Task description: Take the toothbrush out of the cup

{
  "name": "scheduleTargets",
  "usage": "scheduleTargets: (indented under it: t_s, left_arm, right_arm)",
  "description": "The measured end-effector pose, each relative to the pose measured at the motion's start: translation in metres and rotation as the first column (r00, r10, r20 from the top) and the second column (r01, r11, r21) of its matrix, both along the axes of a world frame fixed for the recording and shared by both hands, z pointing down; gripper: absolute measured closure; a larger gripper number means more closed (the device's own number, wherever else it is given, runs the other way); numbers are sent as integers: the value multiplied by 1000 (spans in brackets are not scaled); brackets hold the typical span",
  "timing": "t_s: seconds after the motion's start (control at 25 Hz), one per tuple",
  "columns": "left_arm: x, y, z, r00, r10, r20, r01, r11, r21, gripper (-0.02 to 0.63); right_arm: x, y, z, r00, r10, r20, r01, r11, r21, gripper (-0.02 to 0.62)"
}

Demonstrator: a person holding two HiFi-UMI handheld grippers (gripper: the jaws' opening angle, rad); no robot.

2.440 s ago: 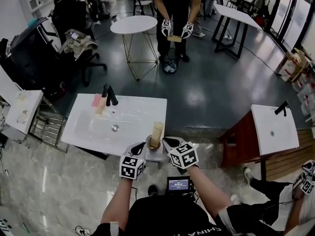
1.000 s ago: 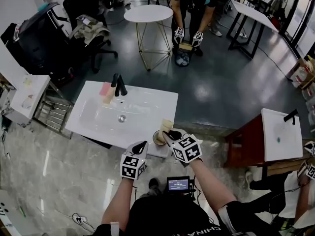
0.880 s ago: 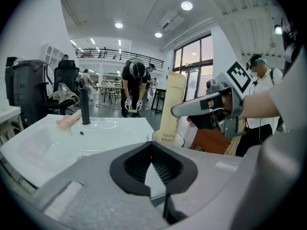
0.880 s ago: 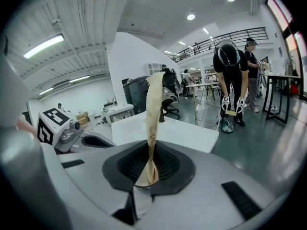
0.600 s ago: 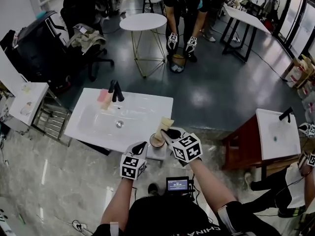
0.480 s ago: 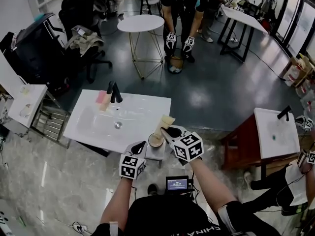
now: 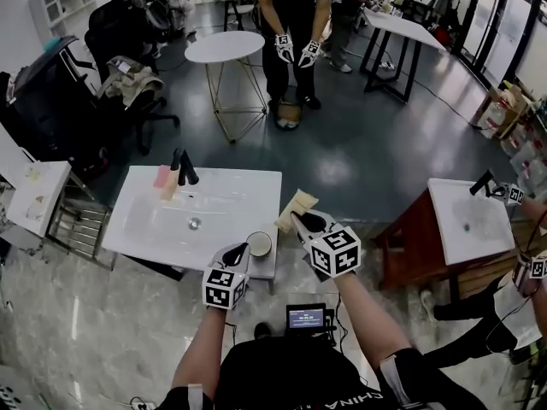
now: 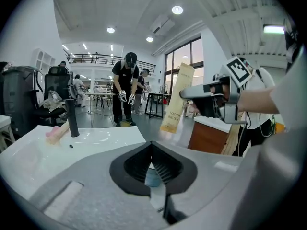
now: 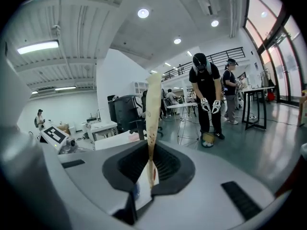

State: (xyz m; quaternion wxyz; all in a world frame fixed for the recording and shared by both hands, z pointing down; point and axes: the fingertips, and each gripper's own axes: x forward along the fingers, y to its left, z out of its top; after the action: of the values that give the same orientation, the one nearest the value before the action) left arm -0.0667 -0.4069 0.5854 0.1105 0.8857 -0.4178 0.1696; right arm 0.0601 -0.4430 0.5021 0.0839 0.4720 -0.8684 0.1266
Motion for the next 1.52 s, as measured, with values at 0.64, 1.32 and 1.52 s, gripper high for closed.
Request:
scheduleTargets:
  t_s: [0.64, 1.32, 1.52]
  left_arm:
    - [4, 12, 14, 999, 18, -30, -18, 1000, -8, 597]
    - [3, 8, 12, 999, -4, -35, 3, 1000, -7, 597]
    - [5, 9, 13, 999, -7, -32, 7, 1000, -10, 597]
  right_arm:
    - [1, 30, 78, 995, 39, -90, -53, 986, -156, 558]
    - [-7, 26, 77, 996, 20, -91, -34, 987, -159, 560]
    - [-5, 27, 76, 996, 15, -88, -29, 987, -160, 560]
